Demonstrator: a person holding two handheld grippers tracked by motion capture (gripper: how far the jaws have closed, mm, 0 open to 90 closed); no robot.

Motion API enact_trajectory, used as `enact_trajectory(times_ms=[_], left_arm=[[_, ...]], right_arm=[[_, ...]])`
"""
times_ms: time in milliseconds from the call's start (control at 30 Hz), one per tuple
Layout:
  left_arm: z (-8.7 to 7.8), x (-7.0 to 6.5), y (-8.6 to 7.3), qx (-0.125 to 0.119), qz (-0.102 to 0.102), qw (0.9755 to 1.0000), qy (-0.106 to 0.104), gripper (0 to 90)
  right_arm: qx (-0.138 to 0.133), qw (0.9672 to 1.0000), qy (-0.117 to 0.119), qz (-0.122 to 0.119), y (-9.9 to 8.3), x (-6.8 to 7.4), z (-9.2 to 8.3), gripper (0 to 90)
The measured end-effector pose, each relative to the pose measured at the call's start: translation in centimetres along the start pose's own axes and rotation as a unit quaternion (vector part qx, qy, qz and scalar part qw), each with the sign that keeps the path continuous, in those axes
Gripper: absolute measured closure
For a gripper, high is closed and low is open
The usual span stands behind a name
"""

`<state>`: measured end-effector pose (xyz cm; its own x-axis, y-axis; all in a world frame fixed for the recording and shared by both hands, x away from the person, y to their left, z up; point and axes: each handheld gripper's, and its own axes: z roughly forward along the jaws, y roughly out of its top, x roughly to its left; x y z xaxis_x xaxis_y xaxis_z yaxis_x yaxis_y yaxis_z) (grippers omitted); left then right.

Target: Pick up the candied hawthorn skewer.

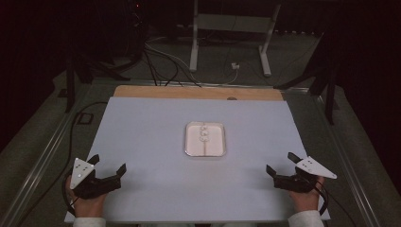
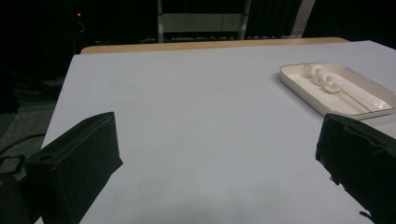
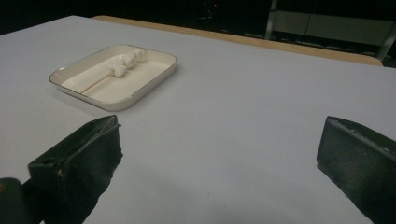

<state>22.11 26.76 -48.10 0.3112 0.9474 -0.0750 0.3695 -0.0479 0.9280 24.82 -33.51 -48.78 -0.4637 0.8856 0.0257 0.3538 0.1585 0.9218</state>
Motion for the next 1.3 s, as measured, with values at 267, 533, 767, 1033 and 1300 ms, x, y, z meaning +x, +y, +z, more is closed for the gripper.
enact_trajectory(times_ms=[267,533,767,1033,1300], left_arm=[[0.0,0.0,-0.1,0.004,-0.003,1.0000,-0.001,0.6],[0.5,-0.8,0.4,0.012,-0.006,0.9999,-0.010,0.6],[1.5,-2.1,1.8,0.017,-0.006,0.9992,-0.035,0.6],[3.7,-3.3,3.8,0.024,-0.025,0.9974,-0.063,0.6],[6.3,-5.1,5.3,0.034,-0.018,0.9951,-0.091,0.6]], right_arm=[[0.002,1.0000,-0.003,-0.001,0.0,0.0,0.0,0.1],[0.003,1.0000,-0.005,0.000,0.0,0.0,0.1,0.1],[0.004,1.0000,-0.005,0.004,0.0,-0.1,0.1,0.1],[0.005,1.0000,-0.006,0.004,0.0,0.0,0.1,0.1],[0.006,1.0000,-0.005,0.005,0.0,-0.1,0.2,0.1]])
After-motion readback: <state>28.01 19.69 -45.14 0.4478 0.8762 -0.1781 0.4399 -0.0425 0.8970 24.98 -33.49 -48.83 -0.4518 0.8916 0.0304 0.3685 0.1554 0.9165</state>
